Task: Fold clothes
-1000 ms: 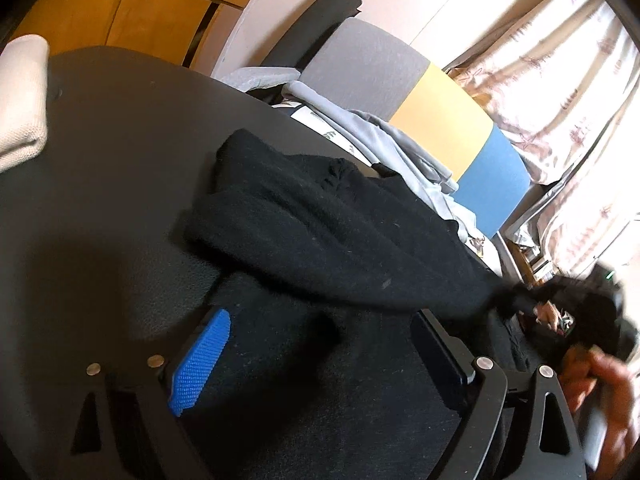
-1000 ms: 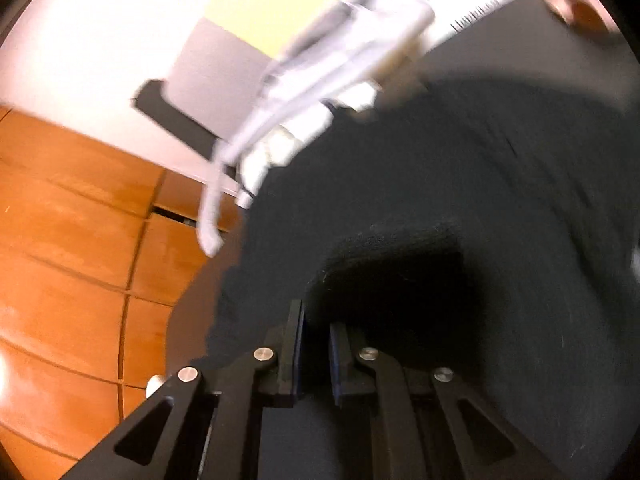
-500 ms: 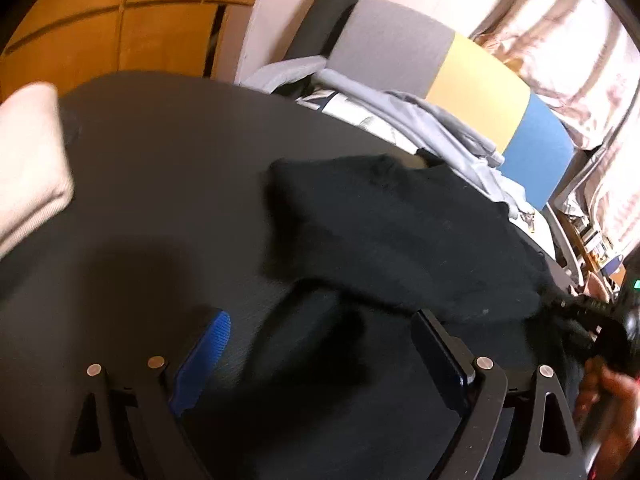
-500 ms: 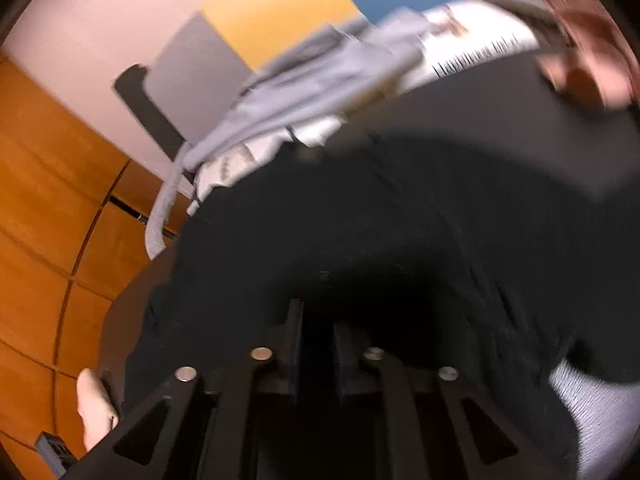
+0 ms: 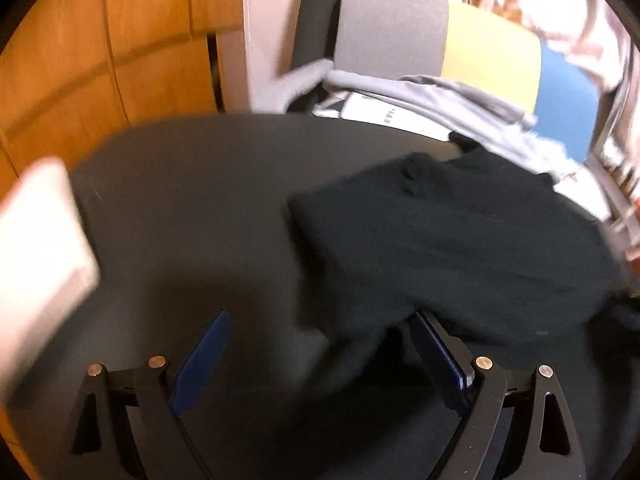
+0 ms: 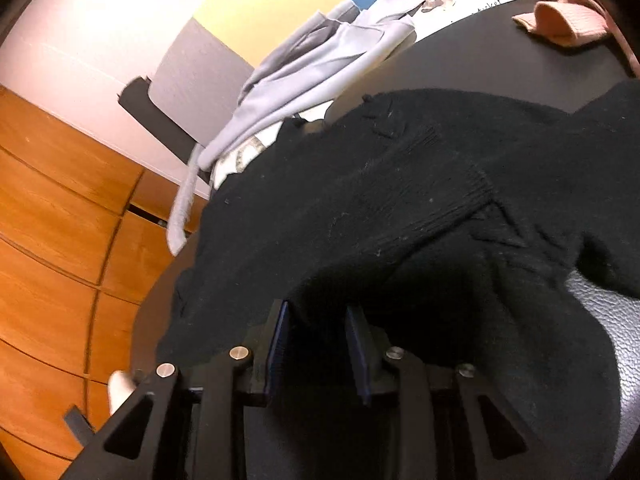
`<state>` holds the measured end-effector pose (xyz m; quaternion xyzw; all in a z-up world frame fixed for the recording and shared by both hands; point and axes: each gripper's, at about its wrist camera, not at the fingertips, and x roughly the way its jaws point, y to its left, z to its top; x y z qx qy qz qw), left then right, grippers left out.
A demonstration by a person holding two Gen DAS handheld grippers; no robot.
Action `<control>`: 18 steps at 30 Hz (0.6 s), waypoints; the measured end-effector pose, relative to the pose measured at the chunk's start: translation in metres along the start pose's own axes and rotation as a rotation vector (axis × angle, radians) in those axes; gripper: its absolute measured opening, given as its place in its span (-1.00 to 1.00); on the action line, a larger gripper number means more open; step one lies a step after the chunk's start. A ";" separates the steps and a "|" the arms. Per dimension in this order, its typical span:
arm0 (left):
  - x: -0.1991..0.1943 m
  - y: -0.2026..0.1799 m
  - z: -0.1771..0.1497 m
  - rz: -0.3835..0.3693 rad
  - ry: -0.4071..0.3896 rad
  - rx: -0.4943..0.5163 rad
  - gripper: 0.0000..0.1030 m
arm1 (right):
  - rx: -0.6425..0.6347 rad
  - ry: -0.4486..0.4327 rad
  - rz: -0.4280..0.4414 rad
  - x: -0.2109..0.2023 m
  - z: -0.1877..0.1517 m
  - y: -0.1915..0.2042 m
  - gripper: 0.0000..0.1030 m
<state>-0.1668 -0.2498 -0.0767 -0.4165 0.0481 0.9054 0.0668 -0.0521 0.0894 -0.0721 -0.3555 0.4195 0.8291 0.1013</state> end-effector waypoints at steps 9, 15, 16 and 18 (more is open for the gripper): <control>0.016 0.022 0.005 0.081 0.027 -0.020 0.79 | 0.005 -0.071 0.032 -0.003 0.009 -0.010 -0.90; 0.015 0.025 -0.001 0.046 0.044 -0.006 0.79 | -0.032 -0.202 -0.077 -0.033 0.011 -0.012 -0.91; 0.015 0.024 -0.002 0.035 0.048 0.002 0.79 | -0.034 -0.168 -0.074 -0.028 0.010 -0.016 -0.90; 0.013 0.032 -0.004 0.014 0.059 -0.017 0.79 | -0.036 -0.101 -0.064 -0.016 0.006 -0.021 -0.84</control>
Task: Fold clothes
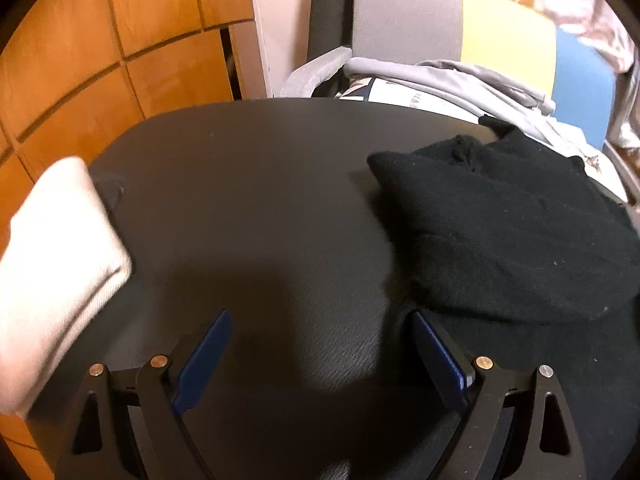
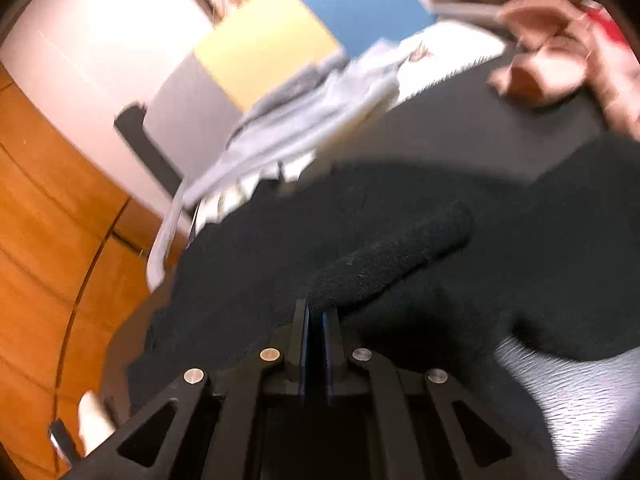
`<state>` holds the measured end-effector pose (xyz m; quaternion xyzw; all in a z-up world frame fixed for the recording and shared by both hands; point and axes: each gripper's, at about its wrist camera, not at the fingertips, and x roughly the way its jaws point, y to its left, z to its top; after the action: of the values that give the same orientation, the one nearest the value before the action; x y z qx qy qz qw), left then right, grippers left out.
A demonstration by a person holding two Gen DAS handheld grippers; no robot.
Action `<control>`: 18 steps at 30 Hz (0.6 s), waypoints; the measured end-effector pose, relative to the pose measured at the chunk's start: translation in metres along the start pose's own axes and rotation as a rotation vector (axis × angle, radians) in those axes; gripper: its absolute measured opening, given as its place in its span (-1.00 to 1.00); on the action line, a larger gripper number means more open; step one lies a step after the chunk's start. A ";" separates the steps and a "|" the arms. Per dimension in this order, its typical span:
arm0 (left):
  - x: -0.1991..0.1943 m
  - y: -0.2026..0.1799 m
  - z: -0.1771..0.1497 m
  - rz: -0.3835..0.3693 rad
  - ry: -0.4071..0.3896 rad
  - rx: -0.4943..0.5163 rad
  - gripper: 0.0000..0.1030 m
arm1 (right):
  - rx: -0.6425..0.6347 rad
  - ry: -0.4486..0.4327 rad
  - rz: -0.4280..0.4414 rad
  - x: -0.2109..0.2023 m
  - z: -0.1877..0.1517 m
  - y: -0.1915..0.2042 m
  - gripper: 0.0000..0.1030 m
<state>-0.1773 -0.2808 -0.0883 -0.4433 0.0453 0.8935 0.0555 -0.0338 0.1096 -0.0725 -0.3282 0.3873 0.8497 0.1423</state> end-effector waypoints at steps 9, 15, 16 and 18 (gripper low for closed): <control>-0.018 0.029 -0.007 -0.130 0.006 -0.160 0.79 | -0.053 -0.032 0.016 0.009 -0.016 0.003 -0.86; -0.012 -0.012 0.008 -0.147 -0.004 -0.036 0.79 | -0.074 -0.003 -0.054 -0.010 -0.015 0.018 -0.45; -0.012 -0.018 0.009 -0.131 -0.022 -0.011 0.79 | -0.102 -0.036 -0.035 -0.020 -0.016 0.031 -0.44; -0.006 -0.023 0.009 -0.144 -0.032 -0.027 0.79 | -0.205 -0.070 0.061 -0.034 -0.016 0.067 -0.44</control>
<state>-0.1780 -0.2576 -0.0785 -0.4318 0.0005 0.8947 0.1147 -0.0342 0.0536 -0.0195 -0.2994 0.3032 0.8996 0.0954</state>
